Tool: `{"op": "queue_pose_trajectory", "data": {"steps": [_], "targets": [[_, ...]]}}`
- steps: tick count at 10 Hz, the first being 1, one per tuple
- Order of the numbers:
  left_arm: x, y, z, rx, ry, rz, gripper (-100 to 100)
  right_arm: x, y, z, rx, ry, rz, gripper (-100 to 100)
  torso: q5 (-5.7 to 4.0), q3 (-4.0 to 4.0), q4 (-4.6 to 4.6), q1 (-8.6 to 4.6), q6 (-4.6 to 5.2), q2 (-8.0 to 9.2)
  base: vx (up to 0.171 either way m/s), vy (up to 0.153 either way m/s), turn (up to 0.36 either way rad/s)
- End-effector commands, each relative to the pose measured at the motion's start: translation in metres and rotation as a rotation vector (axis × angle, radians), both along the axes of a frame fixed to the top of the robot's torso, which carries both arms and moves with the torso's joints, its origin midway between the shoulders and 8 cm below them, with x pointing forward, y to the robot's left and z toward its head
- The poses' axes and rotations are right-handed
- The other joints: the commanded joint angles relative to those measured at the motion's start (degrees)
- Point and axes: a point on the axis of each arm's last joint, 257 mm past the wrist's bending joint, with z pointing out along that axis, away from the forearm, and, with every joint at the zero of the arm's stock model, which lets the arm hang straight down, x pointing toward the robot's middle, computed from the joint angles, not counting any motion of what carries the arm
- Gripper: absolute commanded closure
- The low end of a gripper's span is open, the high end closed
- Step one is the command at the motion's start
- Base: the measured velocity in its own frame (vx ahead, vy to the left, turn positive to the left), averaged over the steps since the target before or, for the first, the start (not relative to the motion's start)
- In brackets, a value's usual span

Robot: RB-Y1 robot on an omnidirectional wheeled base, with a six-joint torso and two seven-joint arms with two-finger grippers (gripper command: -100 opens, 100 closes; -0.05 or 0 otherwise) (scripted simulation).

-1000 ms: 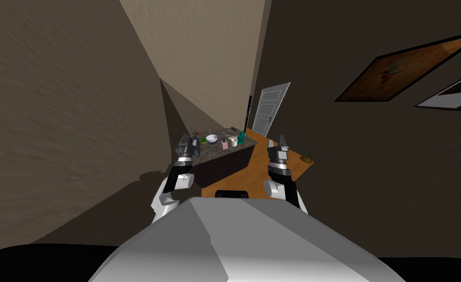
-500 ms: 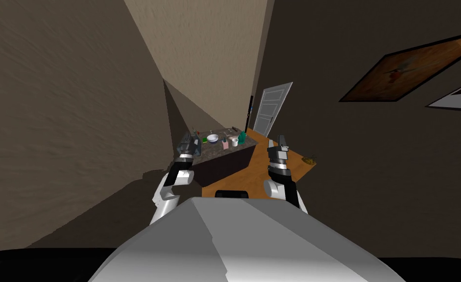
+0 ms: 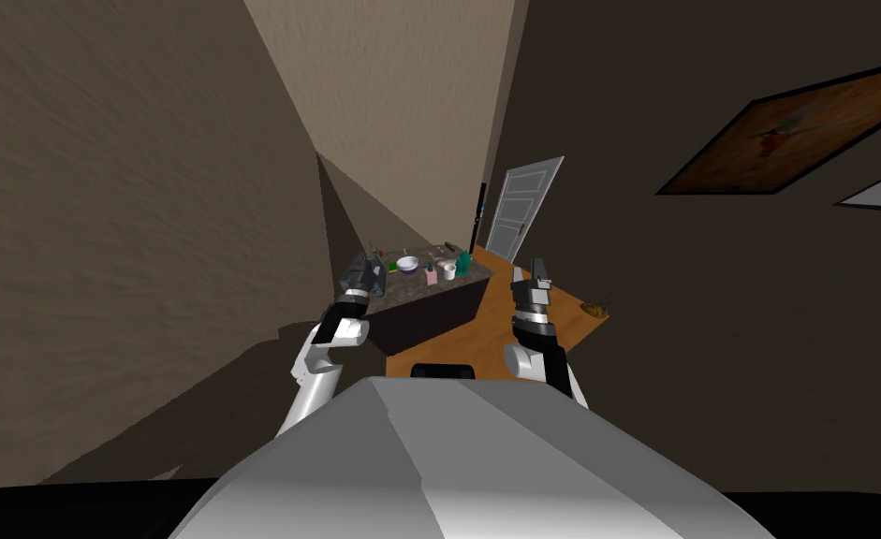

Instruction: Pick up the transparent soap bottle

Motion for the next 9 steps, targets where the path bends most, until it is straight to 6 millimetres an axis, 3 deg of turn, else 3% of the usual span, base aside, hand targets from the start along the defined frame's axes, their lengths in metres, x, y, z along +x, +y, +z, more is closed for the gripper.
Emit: {"op": "queue_pose_trajectory", "data": {"steps": [1, 3, 4, 9], "targets": [[0.010, 0.003, 0.001, -0.009, 0.024, -0.008, -100, 0.000, 0.000, 0.000, 0.000, 0.000, 0.000, 0, 0.00, 0.00, 0.00, 0.00, 0.00, 0.00, 0.000, -0.035, 0.069], [0.015, 0.004, -0.011, -0.014, 0.075, -0.002, -100, 0.000, 0.000, 0.000, 0.000, 0.000, 0.000, 0, -0.01, 0.00, 0.00, -0.04, 0.00, -0.01, 0.000, -0.022, 0.015], [0.022, 0.006, -0.006, -0.019, 0.084, -0.010, -100, 0.000, 0.000, 0.000, 0.000, 0.000, 0.000, 0, 0.00, 0.00, 0.00, 0.02, 0.00, -0.01, 0.004, -0.022, 0.065], [0.036, 0.010, -0.024, -0.032, 0.182, -0.008, -100, 0.000, 0.000, 0.000, 0.000, 0.000, 0.000, 0, -0.01, -0.03, -0.01, -0.04, 0.00, -0.05, 0.007, -0.024, 0.025]]}}
